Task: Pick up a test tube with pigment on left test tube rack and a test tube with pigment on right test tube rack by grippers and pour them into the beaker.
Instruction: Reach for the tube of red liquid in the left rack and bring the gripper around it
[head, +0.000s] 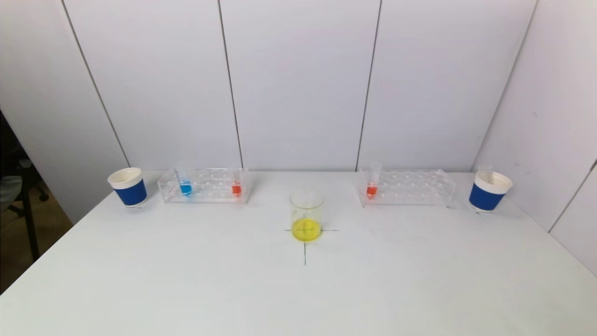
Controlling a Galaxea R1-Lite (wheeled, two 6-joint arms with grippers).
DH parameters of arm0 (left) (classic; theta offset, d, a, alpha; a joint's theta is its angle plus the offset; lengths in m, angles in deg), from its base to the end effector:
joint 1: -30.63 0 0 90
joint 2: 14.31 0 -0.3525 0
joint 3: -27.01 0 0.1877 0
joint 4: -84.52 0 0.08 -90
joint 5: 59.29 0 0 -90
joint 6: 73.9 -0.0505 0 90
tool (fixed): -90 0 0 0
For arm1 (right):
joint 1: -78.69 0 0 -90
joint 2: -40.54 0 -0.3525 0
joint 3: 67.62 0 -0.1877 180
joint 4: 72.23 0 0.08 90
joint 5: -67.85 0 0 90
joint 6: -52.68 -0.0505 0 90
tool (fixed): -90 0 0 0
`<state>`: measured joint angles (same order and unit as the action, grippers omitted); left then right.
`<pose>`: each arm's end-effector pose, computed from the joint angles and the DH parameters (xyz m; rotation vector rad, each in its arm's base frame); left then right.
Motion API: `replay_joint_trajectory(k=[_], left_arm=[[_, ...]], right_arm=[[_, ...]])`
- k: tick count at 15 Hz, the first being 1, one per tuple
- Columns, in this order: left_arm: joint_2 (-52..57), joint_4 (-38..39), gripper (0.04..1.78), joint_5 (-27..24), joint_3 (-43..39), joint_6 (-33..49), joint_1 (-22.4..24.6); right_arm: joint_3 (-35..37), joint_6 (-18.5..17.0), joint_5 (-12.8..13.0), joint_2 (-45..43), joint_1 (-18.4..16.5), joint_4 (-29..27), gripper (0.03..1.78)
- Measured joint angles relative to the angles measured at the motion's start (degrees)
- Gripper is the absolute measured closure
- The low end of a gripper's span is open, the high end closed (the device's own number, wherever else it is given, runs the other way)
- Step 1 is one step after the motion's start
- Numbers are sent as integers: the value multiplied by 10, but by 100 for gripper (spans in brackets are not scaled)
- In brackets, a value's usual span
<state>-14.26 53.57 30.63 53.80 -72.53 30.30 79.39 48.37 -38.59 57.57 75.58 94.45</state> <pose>-0.0549 0.0002 0.0751 -0.0237 0.0718 -0.0063 -0.0275 0.0158 0.1608 0.0670 -0.0367 0.2342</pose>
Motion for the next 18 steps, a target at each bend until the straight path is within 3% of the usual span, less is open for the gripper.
replay_joint_trajectory(k=[4, 7, 10, 12, 14, 18], left_arm=[[0, 0, 6, 0, 0, 0, 0], [0, 0, 6, 0, 0, 0, 0], [0, 0, 6, 0, 0, 0, 0], [0, 0, 6, 0, 0, 0, 0], [0, 0, 6, 0, 0, 0, 0], [0, 0, 6, 0, 0, 0, 0]], right_arm=[[-10, -2, 4, -39, 13, -20, 4], [-3, 0, 32, -63, 20, -23, 4], [3, 18, 42, -118, 25, -63, 4], [7, 39, 75, -148, 27, -96, 4], [28, 56, 109, -162, 28, -81, 4], [87, 90, 149, -170, 28, 22, 4]])
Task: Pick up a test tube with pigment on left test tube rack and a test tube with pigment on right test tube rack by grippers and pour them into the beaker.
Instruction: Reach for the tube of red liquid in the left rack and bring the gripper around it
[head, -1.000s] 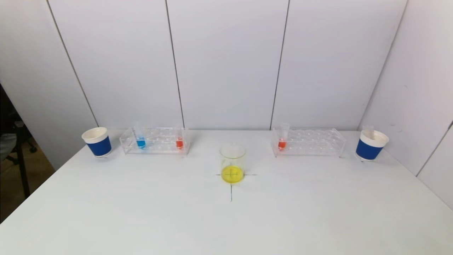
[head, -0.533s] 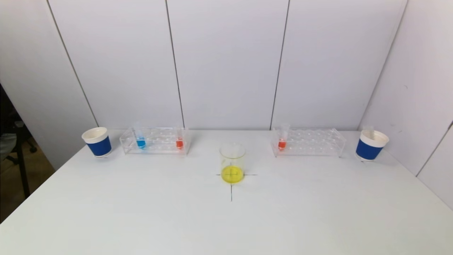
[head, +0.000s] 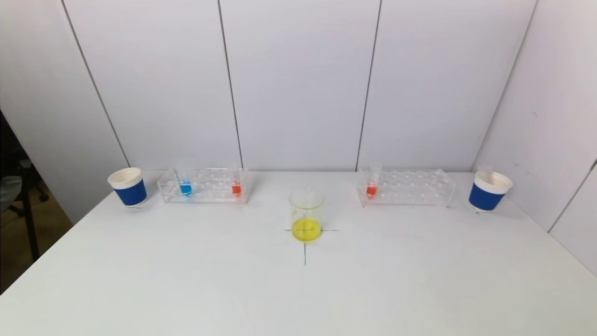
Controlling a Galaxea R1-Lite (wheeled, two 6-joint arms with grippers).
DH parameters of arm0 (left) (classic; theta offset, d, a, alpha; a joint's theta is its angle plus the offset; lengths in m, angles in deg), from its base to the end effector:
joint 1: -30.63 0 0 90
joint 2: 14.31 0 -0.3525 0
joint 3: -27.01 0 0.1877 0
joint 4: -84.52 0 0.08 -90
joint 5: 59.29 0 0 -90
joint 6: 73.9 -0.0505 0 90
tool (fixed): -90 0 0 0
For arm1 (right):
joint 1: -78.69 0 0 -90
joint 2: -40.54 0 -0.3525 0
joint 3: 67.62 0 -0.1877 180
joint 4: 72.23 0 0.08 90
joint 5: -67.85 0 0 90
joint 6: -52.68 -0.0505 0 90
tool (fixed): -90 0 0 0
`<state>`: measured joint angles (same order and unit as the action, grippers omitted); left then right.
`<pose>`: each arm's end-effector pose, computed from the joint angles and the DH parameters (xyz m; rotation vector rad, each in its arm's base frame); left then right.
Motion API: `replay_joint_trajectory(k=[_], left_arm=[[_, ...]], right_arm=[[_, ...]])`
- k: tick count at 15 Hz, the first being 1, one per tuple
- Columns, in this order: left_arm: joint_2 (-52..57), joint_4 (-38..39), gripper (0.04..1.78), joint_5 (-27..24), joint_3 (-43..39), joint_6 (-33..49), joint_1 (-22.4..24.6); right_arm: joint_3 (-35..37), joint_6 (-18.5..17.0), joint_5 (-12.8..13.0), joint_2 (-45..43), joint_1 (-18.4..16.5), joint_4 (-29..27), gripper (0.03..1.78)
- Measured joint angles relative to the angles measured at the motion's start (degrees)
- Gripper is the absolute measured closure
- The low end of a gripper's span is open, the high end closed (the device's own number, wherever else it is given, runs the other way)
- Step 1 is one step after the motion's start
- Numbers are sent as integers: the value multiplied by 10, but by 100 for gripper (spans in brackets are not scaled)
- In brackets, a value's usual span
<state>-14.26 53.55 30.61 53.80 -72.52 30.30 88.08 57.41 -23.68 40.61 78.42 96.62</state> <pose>-0.0549 0.0002 0.0750 -0.0239 0.0722 -0.0066 -0.0542 0.0016 0.1070 -0.0858 -0.2290 0.0125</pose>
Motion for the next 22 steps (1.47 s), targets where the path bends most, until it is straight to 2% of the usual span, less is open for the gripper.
replay_joint_trajectory(k=[3, 8, 11, 15, 22], left_arm=[[0, 0, 6, 0, 0, 0, 0], [0, 0, 6, 0, 0, 0, 0], [0, 0, 6, 0, 0, 0, 0], [0, 0, 6, 0, 0, 0, 0], [0, -7, 6, -7, 2, -36, 0]], right_arm=[[5, 3, 33, -1, 0, -58, 4], [5, -12, 19, -1, 0, -126, 4], [5, -28, 21, -1, 0, -126, 4], [6, -73, 27, -1, 1, -119, 4], [6, -74, 27, -1, 0, -119, 4]])
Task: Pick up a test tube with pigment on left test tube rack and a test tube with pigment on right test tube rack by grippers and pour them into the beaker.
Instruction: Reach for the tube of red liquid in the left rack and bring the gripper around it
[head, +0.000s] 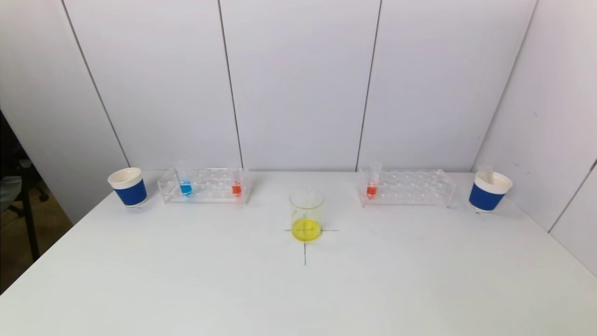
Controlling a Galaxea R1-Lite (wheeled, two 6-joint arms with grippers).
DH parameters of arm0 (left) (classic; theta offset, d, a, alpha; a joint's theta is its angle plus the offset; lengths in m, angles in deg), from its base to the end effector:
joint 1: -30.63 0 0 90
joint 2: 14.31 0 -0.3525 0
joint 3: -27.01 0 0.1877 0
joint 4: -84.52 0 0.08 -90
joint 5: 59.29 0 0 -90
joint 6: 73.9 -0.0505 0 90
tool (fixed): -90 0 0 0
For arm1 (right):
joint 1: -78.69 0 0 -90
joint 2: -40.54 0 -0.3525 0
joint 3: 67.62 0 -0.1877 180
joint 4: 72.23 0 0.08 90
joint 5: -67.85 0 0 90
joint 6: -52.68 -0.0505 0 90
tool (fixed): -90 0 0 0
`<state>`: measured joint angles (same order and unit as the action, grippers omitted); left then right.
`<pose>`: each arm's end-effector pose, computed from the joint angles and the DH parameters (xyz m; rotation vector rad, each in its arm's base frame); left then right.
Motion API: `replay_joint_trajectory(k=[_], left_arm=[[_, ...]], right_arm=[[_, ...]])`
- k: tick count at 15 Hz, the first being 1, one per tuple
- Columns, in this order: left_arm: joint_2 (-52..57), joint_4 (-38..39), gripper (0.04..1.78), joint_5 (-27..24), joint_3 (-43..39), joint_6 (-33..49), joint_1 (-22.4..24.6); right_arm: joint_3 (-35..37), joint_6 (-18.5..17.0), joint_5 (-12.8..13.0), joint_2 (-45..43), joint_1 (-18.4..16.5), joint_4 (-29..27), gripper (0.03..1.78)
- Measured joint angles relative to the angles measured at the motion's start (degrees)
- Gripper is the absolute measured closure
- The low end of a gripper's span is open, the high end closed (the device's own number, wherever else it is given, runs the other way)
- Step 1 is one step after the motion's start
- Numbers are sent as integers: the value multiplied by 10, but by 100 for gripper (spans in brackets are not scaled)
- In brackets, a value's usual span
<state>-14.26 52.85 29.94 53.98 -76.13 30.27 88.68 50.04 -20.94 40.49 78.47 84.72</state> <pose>-0.0552 -0.0003 0.0744 0.0386 0.0808 -0.0213 -0.0502 -0.0009 0.0769 0.0462 -0.0128 -0.0247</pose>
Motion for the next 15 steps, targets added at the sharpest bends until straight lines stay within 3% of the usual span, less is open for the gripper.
replay_joint_trajectory(k=[7, 11, 15], left_arm=[[0, -11, 6, 6, 18, -2, 0], [-35, -66, 6, 5, 136, -2, 0], [-145, -72, 6, 8, 273, -2, 0]], right_arm=[[0, 0, 0, 0, 0, 0, 4], [0, 0, 0, 0, 0, 0, 4], [0, 0, -1, 0, 0, 0, 4]])
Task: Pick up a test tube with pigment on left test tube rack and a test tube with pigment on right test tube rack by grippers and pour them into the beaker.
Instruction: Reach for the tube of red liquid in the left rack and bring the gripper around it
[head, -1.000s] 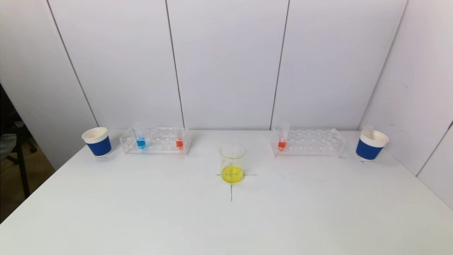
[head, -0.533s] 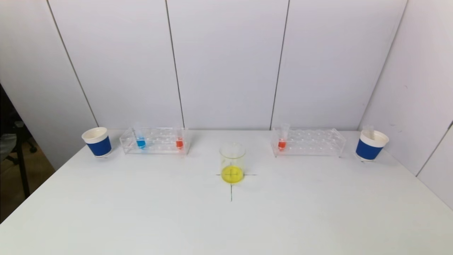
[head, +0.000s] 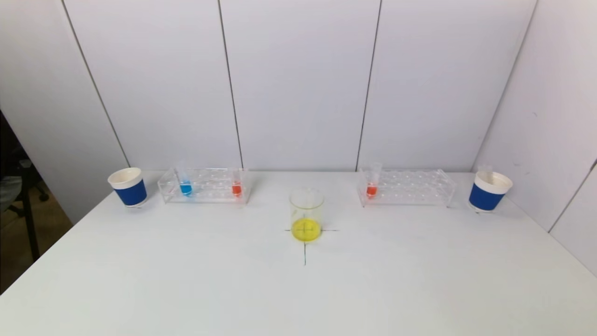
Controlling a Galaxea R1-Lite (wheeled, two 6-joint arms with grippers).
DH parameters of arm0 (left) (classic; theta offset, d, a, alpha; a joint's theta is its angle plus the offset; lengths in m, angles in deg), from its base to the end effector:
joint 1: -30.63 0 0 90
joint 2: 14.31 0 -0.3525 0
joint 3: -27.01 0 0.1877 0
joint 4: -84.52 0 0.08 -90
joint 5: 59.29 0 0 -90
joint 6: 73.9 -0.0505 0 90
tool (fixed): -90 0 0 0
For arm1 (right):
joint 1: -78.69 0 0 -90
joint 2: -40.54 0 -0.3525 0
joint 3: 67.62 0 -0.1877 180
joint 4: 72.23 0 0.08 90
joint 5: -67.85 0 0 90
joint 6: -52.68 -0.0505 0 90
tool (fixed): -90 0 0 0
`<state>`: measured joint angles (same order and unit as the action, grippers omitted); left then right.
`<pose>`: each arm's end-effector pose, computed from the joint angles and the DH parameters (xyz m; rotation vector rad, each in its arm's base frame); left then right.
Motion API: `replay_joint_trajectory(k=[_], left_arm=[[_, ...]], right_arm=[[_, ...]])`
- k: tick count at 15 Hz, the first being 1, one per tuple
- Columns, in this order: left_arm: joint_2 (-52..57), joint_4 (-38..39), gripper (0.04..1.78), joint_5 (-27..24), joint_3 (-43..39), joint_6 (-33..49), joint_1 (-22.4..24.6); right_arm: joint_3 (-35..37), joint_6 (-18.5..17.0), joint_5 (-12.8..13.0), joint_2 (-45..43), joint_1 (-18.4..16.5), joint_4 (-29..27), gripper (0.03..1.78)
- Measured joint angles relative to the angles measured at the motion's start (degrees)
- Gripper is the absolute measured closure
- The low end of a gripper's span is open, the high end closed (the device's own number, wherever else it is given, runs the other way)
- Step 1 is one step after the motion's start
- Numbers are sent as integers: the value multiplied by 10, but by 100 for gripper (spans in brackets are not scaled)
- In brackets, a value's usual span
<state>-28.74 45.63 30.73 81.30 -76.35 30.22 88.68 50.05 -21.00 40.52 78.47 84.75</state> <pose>-0.0668 0.0005 0.2104 0.0427 -0.0171 -0.0064 -0.0502 -0.0008 0.0770 0.0460 -0.0128 -0.0236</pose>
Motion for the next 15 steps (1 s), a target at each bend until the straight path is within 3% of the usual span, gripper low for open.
replay_joint_trajectory(k=[6, 15], left_arm=[[-175, 42, 6, 1, 138, 0, 0], [-374, 193, 6, 1, 169, 1, -9]], right_arm=[[0, 0, 0, 0, 0, 0, 4], [0, 0, 0, 0, 0, 0, 4]])
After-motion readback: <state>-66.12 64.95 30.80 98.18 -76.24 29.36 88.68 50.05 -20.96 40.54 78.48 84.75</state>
